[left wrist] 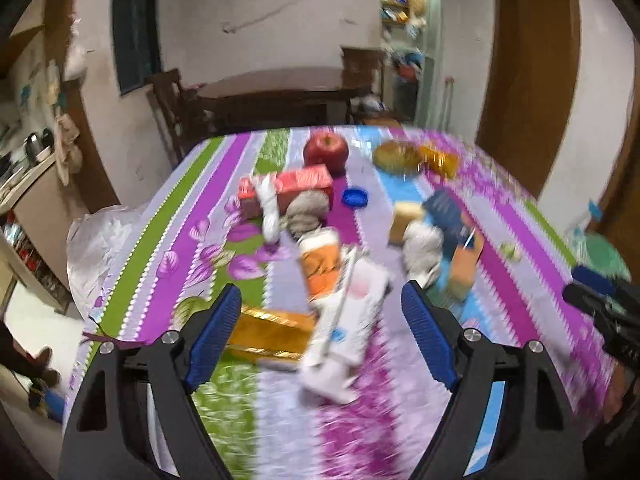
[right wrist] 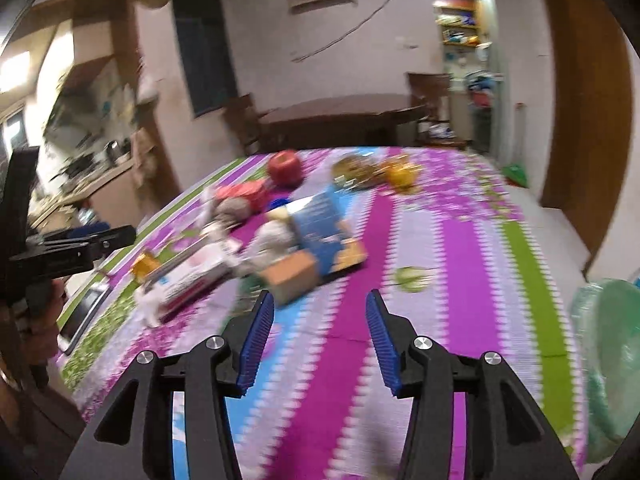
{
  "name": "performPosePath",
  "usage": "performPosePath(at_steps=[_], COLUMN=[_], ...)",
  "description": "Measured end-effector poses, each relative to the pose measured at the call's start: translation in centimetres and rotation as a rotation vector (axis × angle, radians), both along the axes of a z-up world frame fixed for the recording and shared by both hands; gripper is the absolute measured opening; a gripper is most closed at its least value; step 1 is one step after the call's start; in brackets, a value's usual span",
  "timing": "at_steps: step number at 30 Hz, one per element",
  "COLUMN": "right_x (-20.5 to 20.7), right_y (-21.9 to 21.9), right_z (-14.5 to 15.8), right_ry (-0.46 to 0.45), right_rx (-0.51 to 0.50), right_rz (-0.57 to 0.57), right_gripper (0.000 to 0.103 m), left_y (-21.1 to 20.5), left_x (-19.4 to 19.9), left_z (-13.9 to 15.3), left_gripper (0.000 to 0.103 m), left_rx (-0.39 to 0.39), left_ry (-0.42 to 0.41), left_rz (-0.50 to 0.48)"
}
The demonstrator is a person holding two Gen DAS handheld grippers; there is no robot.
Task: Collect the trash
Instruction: 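Move both open tools back over the trash on the table, then grasp the green scrubber with the right tool while the left grasps the white tablet box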
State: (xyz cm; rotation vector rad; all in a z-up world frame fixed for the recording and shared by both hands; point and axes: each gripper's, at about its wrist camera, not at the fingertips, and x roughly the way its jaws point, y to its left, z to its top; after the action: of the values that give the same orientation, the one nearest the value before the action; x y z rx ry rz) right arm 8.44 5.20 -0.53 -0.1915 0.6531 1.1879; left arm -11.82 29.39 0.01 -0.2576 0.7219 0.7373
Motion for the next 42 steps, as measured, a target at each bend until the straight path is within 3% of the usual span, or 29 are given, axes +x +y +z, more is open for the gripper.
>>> performPosePath(at_steps=[4,9,12,18,20,25,32,38,42], right_x=[-3.1,-5.8,-6.3,-6.3,-6.1,-5.2,-4.1,-2.7,-2.1], right_y=[3.3,7.1,9.1,11.1,11.1,10.4,7.5,4.3,3.3], right_z=[-1.0,-3.0,-4.2,-6.7,-6.8,-6.6,-4.9,-3.9,-4.0], right_ry=[0.032,0.02,0.01,-0.013,-0.02,0.0,0.035,0.064,0.07], right_rx=[-0.065,-0.183,-0.228,-0.299,-0.294,-0.262,-0.176,-0.14,-0.138], right_rz=[0.117,0.19,0.194,0.173,0.168,0.175,0.14,0.092,0.077], right_gripper=[0.049,0.049,0.049,0.03,0.023,0.017,0.016,0.016,0.016], left_y=[1.3,2.2,2.1,2.0,2.0,1.7,0.7,1.2,0.9], left_x=[-0.4,-1.2,-1.8,-2.3,-2.2,-0.9,1.7,5.2,6.6], left_z=[-2.2,-3.3,-3.2,-3.2,-3.2,-3.3,-3.9,-6.3,-8.4], left_gripper=[0.079,0.079,0.079,0.079,0.079,0.079,0.079,0.078,0.042], left_rx=[0.024,-0.012,0.008,0.018,0.02,0.027,0.048,0.061,0.084], left_ry=[0.106,0.094,0.086,0.079,0.079,0.102,0.154,0.268,0.36], left_rz=[-0.102,-0.205,-0.234,-0.257,-0.264,-0.286,-0.359,-0.352,-0.32])
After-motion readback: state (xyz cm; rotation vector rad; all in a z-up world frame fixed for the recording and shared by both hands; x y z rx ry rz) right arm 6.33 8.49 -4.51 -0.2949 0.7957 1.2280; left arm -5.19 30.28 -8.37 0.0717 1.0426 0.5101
